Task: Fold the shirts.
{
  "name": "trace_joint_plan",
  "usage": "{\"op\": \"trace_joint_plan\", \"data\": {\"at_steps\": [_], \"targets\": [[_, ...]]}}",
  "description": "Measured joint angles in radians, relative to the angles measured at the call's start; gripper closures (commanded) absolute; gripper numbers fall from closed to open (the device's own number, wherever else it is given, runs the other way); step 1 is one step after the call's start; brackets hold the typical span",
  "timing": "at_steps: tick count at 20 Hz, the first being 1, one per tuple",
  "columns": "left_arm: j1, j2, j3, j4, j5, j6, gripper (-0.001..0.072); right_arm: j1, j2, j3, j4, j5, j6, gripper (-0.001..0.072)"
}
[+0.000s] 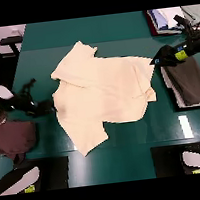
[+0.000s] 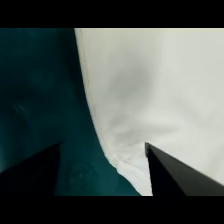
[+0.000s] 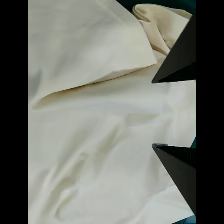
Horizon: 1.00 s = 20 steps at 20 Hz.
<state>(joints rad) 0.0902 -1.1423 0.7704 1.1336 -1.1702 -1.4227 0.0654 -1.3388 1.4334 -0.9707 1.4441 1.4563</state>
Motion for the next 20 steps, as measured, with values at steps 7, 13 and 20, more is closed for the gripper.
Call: {"op": "trace_joint_plan", "data": {"at_steps": [7,13,20], "targets": [[-0.134,0.029,-0.177,-0.096,0.163,0.004,0.0676,-0.017,0.082,-0.123,-0.002,-0.034,-0.002,0.027],[-0.158,0.033,-0.087,-0.114,0.147,0.003,0.0685,-0.145,0.09,-0.363,-0.074,-0.031,-0.001,0.026],[-0.161,0.033,0.015,-0.122,0.131,-0.001,0.0684,-0.179,-0.02,-0.563,-0.039,-0.163,-0.027,0.026]]}}
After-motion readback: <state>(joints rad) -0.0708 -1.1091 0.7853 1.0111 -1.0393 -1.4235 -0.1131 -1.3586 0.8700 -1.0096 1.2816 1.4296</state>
